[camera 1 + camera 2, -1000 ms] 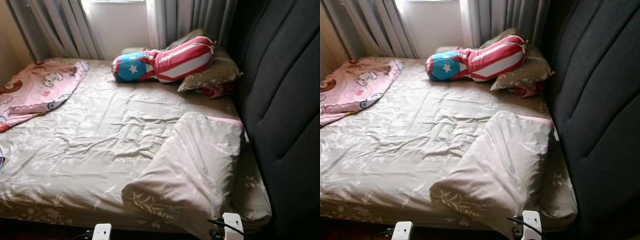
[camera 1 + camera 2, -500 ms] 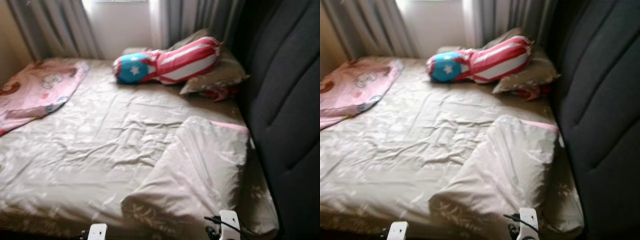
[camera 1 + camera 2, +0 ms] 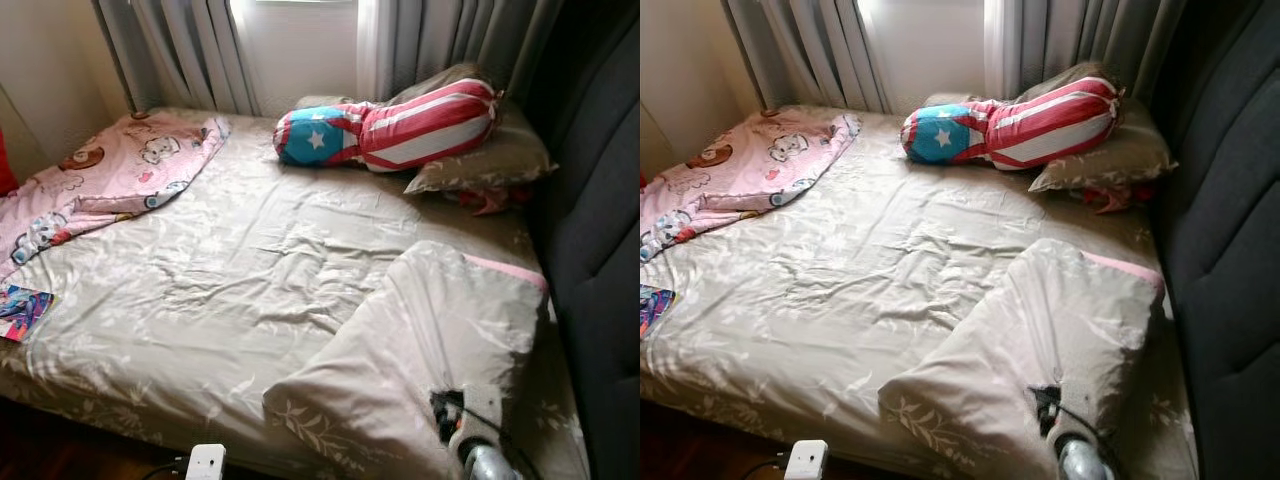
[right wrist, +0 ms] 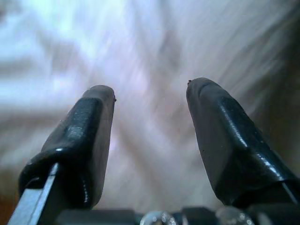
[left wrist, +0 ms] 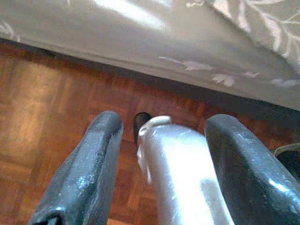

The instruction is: Clean up the room

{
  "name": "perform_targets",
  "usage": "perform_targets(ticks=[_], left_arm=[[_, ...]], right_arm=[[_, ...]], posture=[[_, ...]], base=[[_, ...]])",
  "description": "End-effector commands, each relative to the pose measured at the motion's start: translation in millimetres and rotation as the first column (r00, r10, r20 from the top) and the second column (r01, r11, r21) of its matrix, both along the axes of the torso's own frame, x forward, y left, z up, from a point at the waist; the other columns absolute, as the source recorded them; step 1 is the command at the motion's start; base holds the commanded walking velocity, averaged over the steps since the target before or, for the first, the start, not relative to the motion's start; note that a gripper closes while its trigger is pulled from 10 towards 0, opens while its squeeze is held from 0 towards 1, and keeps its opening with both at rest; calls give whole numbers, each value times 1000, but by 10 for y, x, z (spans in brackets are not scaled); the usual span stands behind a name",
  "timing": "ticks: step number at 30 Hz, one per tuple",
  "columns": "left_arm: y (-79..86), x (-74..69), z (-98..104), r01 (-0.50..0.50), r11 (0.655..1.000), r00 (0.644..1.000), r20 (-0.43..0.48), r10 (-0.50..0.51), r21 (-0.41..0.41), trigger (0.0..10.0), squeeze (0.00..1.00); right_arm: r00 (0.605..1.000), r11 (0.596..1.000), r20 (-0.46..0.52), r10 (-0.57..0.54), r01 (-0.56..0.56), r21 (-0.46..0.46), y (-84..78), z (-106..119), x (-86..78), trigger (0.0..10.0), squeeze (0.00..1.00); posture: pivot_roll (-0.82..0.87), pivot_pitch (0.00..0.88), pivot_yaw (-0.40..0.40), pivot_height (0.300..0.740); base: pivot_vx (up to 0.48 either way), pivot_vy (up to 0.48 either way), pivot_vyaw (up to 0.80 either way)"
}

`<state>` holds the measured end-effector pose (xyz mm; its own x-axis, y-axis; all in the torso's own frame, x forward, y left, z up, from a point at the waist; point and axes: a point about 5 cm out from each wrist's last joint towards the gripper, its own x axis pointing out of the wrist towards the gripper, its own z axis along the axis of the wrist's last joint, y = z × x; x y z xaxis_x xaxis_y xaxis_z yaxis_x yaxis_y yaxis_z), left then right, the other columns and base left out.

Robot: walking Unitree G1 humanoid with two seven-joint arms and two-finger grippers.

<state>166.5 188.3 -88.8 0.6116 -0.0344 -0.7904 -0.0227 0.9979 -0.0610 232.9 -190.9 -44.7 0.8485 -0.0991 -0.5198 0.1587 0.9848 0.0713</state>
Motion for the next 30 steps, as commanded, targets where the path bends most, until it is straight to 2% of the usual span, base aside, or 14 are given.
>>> perform_targets(ticks=[1,4,10,13,23,30], left_arm=[[30,7,15,-9,1000,1000,26,9,-1,10000,0],[31,21,30,-19,1000,998,56,20,-14,10000,0],[16,22,37,-8,1000,997,74,10,-28,10000,0],[8,14,33,-7,999,997,73,10,-33,10000,0],[2,7,26,-13,999,998,64,15,-30,10000,0],[-1,8,25,-15,999,998,63,17,-30,10000,0]], right_arm=[[994,999,104,-45,46,-12,-61,150,142,10000,0],[986,992,121,-116,120,-28,-171,179,143,10000,0],[982,984,75,-174,175,-8,-225,95,33,10000,0],[985,985,19,-171,171,-2,-192,19,-36,10000,0],[993,993,14,-114,114,-14,-96,2,-38,10000,0],[994,994,22,-109,109,-6,-86,14,-21,10000,0]], posture=[[-54,0,-9,722],[-56,0,-8,722],[-59,0,-12,722],[-65,0,-14,722],[-56,0,-27,722],[-55,0,-25,722]], base=[[0,0,0],[0,0,0],[0,0,0],[0,0,-492],[235,0,-51],[275,0,0]])
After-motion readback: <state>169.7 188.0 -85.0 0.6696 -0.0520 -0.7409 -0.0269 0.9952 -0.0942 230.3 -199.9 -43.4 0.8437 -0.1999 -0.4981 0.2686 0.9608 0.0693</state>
